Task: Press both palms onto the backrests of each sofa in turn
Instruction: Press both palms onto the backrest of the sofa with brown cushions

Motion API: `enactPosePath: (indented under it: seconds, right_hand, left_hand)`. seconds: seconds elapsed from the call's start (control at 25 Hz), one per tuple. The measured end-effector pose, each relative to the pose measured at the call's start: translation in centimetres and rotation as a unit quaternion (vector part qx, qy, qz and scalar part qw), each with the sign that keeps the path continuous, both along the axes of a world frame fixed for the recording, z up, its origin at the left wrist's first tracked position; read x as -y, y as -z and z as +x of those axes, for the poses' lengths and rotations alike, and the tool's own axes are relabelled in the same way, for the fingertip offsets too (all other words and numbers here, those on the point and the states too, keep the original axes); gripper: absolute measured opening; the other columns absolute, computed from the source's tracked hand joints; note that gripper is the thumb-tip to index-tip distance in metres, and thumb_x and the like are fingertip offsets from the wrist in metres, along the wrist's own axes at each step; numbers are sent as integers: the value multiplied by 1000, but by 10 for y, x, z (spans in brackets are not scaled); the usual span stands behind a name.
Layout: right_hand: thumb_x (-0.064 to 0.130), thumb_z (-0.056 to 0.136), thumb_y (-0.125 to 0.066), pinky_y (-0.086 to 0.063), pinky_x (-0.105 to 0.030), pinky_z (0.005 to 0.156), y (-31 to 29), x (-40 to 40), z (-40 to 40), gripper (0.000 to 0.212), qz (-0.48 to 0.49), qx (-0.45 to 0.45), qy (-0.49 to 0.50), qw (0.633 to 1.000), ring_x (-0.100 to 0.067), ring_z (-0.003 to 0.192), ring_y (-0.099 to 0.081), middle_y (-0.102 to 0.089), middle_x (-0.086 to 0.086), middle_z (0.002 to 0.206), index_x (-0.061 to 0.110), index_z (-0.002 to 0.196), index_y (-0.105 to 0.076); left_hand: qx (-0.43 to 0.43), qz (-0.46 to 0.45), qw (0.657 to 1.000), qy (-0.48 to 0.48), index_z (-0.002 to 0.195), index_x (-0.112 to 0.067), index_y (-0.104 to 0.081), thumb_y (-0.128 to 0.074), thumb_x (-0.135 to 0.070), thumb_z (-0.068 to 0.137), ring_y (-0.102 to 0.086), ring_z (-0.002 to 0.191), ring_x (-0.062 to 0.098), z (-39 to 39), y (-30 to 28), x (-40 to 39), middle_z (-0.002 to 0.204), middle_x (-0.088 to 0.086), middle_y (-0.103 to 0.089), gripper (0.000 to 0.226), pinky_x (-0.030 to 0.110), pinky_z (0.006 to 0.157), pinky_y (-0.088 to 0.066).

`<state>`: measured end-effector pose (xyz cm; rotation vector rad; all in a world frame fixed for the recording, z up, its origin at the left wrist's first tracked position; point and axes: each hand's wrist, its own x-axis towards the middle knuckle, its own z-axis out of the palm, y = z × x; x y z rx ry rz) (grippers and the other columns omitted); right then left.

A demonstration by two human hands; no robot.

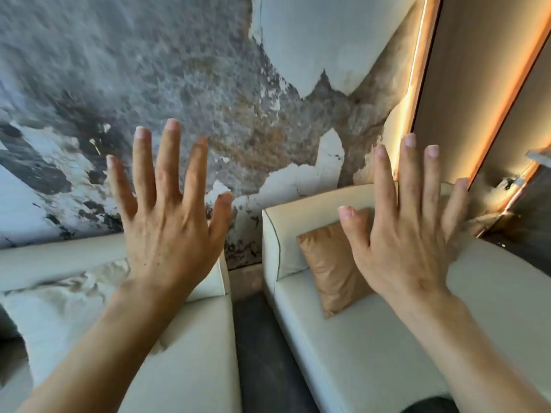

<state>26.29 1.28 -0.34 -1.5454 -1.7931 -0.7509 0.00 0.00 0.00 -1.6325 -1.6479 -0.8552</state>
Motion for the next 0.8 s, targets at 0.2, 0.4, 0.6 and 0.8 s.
enactPosePath:
  seconds: [0.2, 0.4, 0.6, 0.8]
  right_hand:
    - [56, 97, -33, 0, -59, 117, 56, -38, 59, 72, -65, 3, -17, 998, -32, 151, -8, -13, -13, 163, 18, 155, -15]
    - [55, 97, -34, -5, -62, 117, 102, -70, 101, 73, -133, 14, -30, 990, -34, 150, -10, -15, -14, 163, 17, 155, -15]
    - [55, 96, -35, -7, -62, 117, 134, -98, 110, 73, -176, 21, -46, 983, -32, 150, -10, -12, -12, 163, 16, 156, -17]
    - [55, 95, -36, -12, -64, 115, 157, -150, 95, 73, -195, 49, -71, 977, -33, 150, -13, -16, -12, 162, 16, 155, -21]
  left_hand:
    - [20, -58, 998, -13, 152, -17, -30, -48, -40, 94, -11, 150, 37, 79, 51, -36, 163, 14, -20, 65, 58, 119, -7]
    - [34, -136, 989, -50, 151, -13, -33, -49, -39, 93, -16, 150, 38, 130, 102, -54, 161, 16, -23, 65, 56, 119, -12]
    - [56, -170, 981, -68, 150, -13, -36, -49, -39, 92, -16, 150, 37, 145, 135, -79, 162, 15, -24, 65, 57, 119, -10]
    - [75, -175, 978, -83, 150, -14, -36, -47, -40, 94, -15, 150, 36, 133, 166, -124, 161, 15, -26, 63, 56, 119, -10]
